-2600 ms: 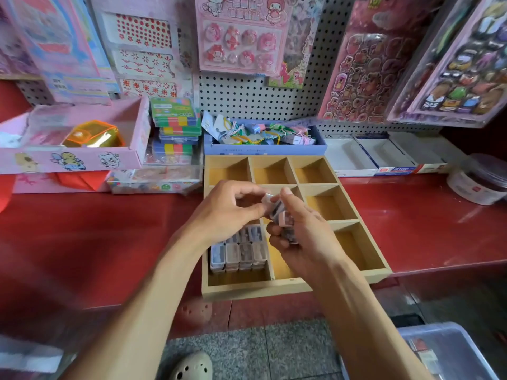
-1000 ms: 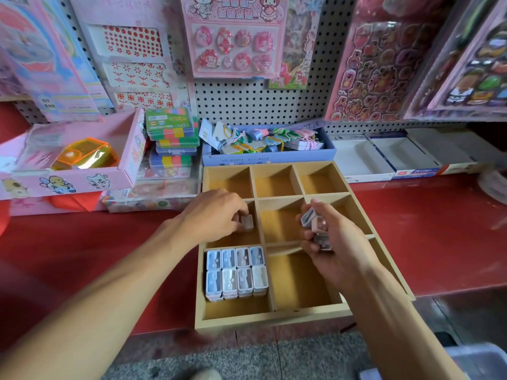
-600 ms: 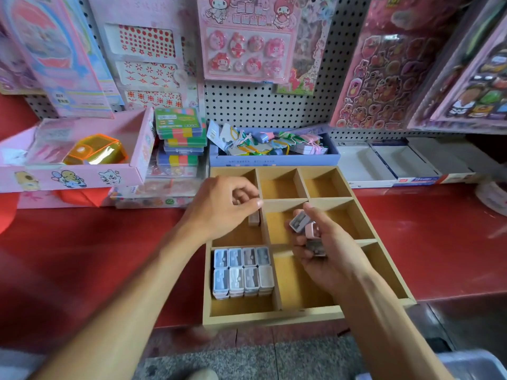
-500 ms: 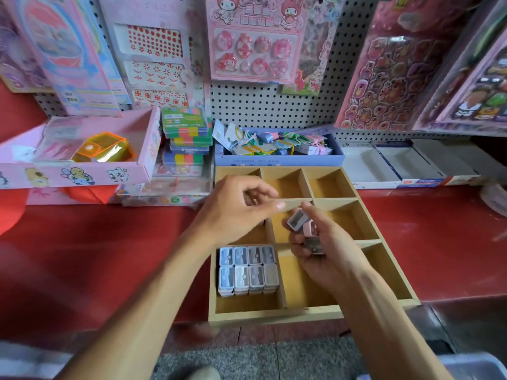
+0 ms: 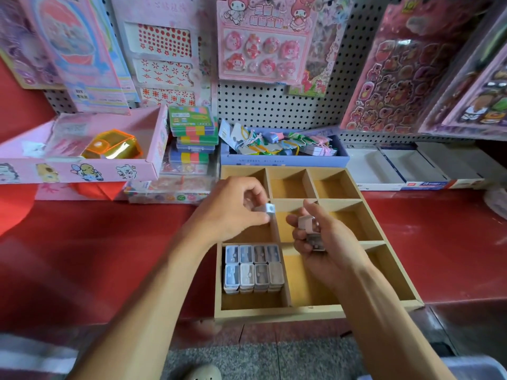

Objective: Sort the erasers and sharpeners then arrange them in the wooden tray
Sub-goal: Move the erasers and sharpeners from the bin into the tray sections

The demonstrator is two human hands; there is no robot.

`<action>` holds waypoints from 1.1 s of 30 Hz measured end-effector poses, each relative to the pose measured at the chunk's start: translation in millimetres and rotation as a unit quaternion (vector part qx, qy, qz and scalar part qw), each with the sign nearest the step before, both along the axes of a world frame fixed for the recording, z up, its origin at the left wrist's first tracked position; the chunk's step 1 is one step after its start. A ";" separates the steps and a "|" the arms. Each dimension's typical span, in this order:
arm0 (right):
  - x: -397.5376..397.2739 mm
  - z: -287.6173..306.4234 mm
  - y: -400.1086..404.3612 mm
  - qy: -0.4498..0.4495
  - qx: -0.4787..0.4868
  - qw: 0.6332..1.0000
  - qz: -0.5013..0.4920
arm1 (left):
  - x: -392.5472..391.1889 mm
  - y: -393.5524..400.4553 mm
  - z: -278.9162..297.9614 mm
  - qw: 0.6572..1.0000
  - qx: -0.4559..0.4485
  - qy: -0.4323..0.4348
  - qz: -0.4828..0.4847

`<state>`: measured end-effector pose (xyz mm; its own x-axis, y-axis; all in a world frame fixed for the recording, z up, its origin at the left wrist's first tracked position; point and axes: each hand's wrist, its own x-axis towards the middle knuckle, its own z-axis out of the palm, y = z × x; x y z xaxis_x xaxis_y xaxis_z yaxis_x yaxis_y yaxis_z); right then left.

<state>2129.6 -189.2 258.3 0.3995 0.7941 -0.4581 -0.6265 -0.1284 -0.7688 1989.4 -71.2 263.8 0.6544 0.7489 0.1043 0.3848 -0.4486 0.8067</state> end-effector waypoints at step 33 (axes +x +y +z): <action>9.5 -3.9 -7.4 -0.004 -0.032 0.999 -0.040 | 4.7 15.3 -31.1 0.925 0.271 0.261 0.057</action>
